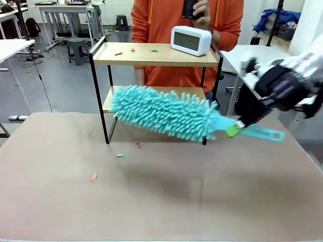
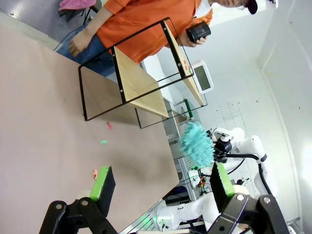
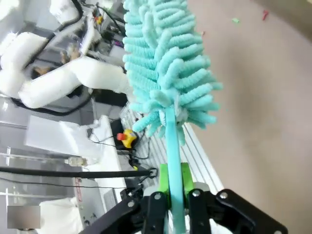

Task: Clean the shelf.
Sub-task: Clean the specific tier of the Shelf with the Duster once objects are removed.

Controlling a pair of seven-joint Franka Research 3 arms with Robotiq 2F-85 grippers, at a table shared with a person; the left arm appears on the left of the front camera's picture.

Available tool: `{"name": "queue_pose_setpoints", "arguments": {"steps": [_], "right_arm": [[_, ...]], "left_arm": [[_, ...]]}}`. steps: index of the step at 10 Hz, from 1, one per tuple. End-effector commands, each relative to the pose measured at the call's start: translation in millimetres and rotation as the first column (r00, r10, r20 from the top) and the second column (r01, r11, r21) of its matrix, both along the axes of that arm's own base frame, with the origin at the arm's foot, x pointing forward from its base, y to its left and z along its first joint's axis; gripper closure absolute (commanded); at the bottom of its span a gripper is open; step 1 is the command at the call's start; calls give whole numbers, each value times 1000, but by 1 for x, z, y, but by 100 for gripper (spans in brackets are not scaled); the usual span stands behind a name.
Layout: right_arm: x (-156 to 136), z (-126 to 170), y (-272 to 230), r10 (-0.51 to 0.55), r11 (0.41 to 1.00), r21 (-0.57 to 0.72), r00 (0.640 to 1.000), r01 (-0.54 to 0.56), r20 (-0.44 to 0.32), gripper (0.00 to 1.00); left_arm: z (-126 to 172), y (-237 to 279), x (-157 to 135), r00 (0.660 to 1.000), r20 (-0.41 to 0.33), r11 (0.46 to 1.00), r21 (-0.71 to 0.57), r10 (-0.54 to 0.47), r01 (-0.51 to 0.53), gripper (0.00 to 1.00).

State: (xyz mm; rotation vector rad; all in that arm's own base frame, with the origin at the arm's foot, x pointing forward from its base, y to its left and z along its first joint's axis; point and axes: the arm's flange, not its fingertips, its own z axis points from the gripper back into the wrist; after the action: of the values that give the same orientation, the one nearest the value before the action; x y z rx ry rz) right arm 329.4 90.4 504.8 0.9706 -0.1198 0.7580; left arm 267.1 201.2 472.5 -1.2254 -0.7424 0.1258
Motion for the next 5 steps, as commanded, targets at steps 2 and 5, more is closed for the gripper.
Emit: {"name": "queue_pose_setpoints", "arguments": {"steps": [2,5], "right_arm": [[-60,44,-109,-438,884,214,896,416,67,88],[-111,43,-168,-727,647,372,686,666,36,88]], "left_arm": [[0,-2,0,999,33,1000,-6,1,-1,0],[0,-2,0,999,33,1000,-6,1,-1,0]]}}
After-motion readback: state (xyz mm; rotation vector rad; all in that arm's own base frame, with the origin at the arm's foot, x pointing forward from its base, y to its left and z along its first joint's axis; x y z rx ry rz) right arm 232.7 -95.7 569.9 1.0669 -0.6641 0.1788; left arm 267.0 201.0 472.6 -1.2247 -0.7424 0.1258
